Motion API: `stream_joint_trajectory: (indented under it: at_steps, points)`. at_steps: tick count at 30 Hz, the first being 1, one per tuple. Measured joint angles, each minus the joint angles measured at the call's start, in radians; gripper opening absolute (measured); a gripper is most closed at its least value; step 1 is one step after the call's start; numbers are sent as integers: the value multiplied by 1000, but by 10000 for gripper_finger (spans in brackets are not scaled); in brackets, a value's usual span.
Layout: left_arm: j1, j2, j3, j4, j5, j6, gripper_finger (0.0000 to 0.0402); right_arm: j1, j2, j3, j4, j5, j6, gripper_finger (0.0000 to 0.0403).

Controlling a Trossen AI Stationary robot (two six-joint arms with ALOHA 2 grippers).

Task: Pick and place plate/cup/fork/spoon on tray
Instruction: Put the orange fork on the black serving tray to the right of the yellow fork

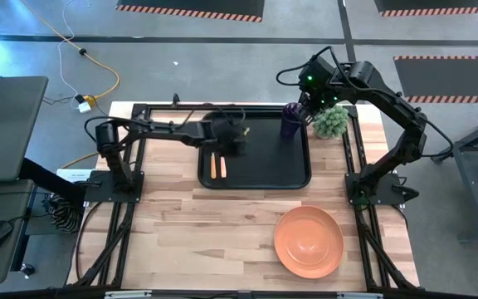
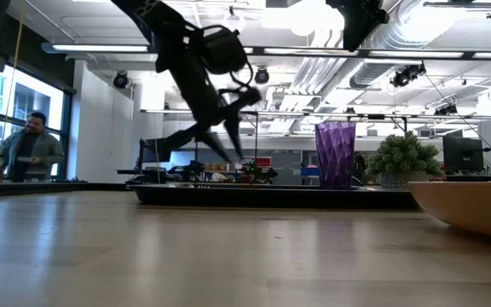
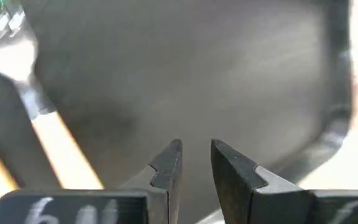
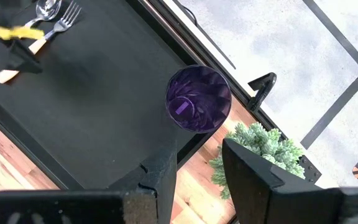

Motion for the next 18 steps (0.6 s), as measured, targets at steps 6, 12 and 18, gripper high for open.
stream_joint_trajectory:
  at_steps: [6,12,18]
  points:
    - [-45,12,-1,-82,-15,-33,69,0,0,0,2,0,4,122]
    - [-73,39,-3,-101,-14,-69,69,2,0,0,10,0,5,122]
    - [-90,58,-1,-96,-14,-82,65,2,0,0,17,0,8,122]
